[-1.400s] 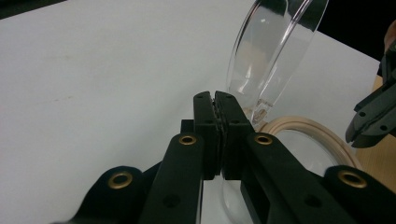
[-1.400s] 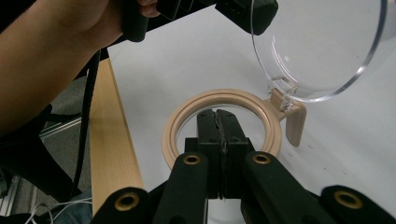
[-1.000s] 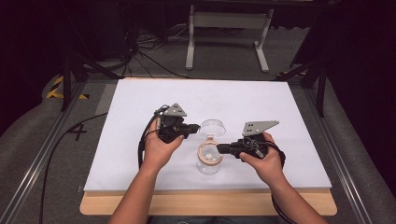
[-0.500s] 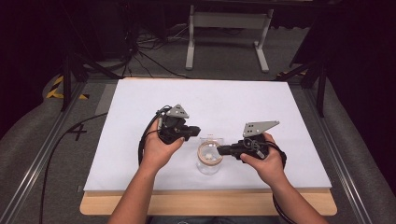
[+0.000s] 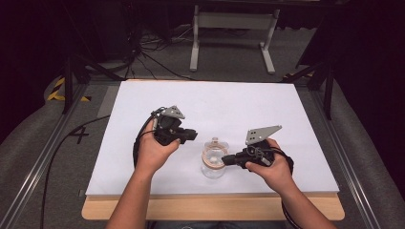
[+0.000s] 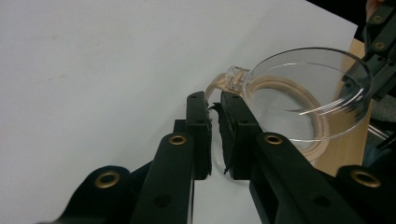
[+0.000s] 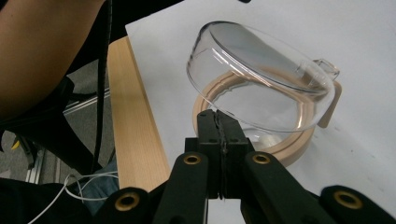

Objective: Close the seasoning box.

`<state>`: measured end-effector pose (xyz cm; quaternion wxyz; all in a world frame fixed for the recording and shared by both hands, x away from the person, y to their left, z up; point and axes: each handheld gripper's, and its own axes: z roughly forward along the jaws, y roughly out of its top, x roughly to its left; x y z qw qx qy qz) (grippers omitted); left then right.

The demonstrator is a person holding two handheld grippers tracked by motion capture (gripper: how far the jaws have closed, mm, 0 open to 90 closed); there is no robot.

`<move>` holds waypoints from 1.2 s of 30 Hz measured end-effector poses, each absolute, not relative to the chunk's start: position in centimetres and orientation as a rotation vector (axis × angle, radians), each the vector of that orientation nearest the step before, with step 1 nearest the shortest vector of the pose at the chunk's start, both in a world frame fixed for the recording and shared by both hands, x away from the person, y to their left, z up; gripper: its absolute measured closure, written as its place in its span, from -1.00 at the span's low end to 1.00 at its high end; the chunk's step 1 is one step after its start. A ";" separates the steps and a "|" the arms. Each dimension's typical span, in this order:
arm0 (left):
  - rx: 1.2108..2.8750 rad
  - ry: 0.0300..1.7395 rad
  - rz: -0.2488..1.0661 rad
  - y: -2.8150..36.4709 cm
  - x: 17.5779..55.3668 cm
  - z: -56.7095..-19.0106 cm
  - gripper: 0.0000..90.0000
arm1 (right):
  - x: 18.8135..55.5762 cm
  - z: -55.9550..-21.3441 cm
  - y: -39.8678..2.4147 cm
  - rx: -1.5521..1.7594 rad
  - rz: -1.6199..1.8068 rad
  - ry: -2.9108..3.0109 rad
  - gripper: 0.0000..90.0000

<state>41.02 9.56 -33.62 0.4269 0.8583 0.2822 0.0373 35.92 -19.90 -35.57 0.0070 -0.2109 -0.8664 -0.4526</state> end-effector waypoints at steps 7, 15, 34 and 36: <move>2.158 0.727 0.076 9.8 41.1 -33.8 0.81 | 35.9 -35.9 -19.8 -0.661 -1.344 -2.715 1.00; 2.177 0.726 0.066 9.9 41.2 -33.8 0.81 | 35.8 -36.2 -19.7 -0.665 -1.285 -2.719 1.00; 2.207 0.726 0.040 9.8 41.4 -34.0 0.79 | 35.8 -36.5 -19.9 -0.672 -1.226 -2.720 1.00; 2.204 0.726 0.042 9.8 41.4 -34.0 0.78 | 35.8 -36.4 -20.0 -0.672 -1.235 -2.720 1.00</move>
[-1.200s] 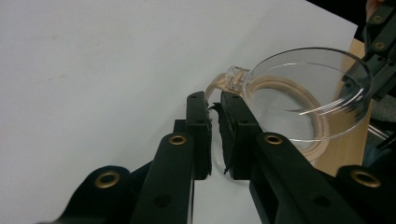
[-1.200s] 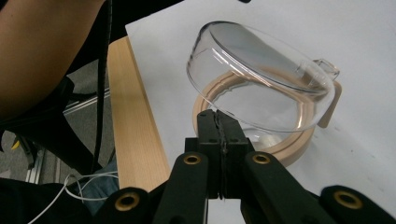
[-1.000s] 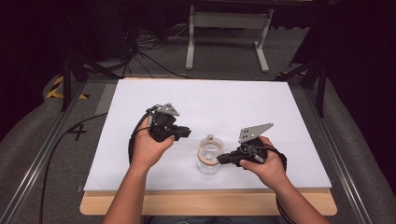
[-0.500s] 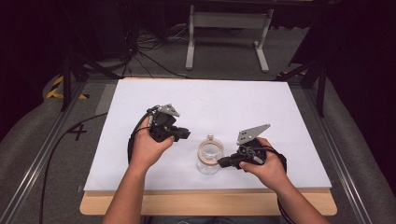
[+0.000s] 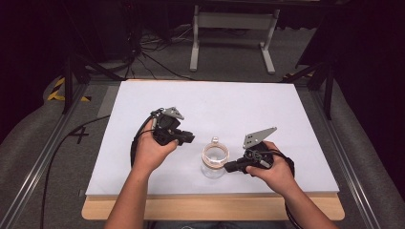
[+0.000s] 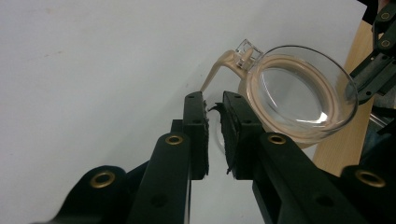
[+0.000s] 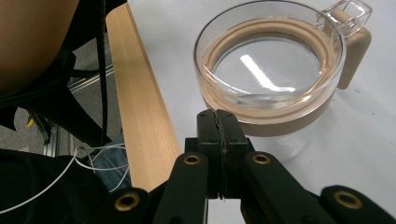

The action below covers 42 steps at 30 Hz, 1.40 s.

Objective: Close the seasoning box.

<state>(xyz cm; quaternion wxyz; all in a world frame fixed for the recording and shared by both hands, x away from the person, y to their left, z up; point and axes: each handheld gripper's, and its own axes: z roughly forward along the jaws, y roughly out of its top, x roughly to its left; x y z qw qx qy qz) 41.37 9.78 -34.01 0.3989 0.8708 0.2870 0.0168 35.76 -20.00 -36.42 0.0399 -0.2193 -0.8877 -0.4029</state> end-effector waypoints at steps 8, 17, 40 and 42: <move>2.177 0.747 0.057 10.3 41.2 -33.8 0.69 | 35.6 -35.4 -20.7 -0.661 -1.316 -2.731 1.00; 2.154 0.789 0.081 11.8 40.7 -33.7 0.64 | 36.3 -33.3 -23.6 -0.749 -1.458 -2.754 0.82; 2.157 0.980 0.087 15.6 42.5 -37.2 0.49 | 41.7 -36.4 -32.9 -1.250 -1.410 -2.817 0.35; 2.167 0.980 0.079 15.9 42.9 -37.9 0.44 | 42.3 -37.3 -33.3 -1.275 -1.379 -2.836 0.29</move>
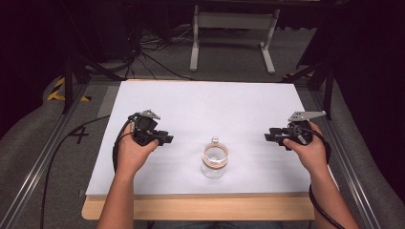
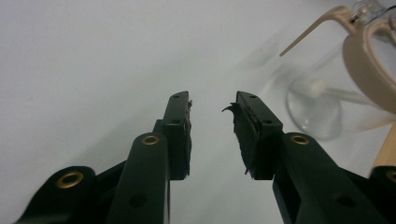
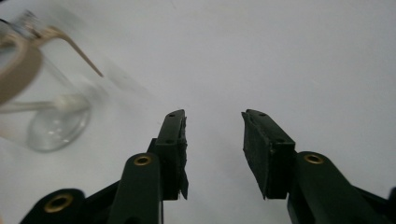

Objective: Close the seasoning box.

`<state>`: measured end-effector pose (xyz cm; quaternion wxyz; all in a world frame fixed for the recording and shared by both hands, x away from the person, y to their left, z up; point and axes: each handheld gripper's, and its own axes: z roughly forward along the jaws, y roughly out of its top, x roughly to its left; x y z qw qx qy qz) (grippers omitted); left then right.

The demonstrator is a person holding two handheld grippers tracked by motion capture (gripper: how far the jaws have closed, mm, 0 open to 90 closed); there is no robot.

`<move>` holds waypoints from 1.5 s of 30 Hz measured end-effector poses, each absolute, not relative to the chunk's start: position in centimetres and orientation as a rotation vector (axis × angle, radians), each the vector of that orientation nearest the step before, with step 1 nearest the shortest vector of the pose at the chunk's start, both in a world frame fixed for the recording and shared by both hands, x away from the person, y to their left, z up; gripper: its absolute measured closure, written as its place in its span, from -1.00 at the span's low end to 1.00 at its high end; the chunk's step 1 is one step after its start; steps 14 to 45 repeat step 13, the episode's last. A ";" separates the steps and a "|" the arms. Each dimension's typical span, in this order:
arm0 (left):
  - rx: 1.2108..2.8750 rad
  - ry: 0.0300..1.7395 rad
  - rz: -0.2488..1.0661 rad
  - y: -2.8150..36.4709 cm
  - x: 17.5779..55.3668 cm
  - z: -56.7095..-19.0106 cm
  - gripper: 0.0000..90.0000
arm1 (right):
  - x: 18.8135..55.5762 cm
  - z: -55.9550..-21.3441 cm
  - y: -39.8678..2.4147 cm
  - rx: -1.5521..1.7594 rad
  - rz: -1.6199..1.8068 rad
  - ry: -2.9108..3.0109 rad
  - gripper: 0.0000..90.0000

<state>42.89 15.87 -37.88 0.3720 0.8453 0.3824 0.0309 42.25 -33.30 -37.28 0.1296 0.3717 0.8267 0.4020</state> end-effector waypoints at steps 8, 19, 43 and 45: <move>2.265 1.010 0.038 16.1 43.9 -40.3 0.32 | 44.1 -41.5 -34.3 1.173 1.064 2.457 0.10; 2.281 1.007 0.045 16.2 44.0 -40.8 0.26 | 44.2 -41.9 -34.3 1.183 1.058 2.464 0.06; 2.281 1.007 0.045 16.2 44.0 -40.8 0.26 | 44.2 -41.9 -34.3 1.183 1.058 2.464 0.06; 2.281 1.007 0.045 16.2 44.0 -40.8 0.26 | 44.2 -41.9 -34.3 1.183 1.058 2.464 0.06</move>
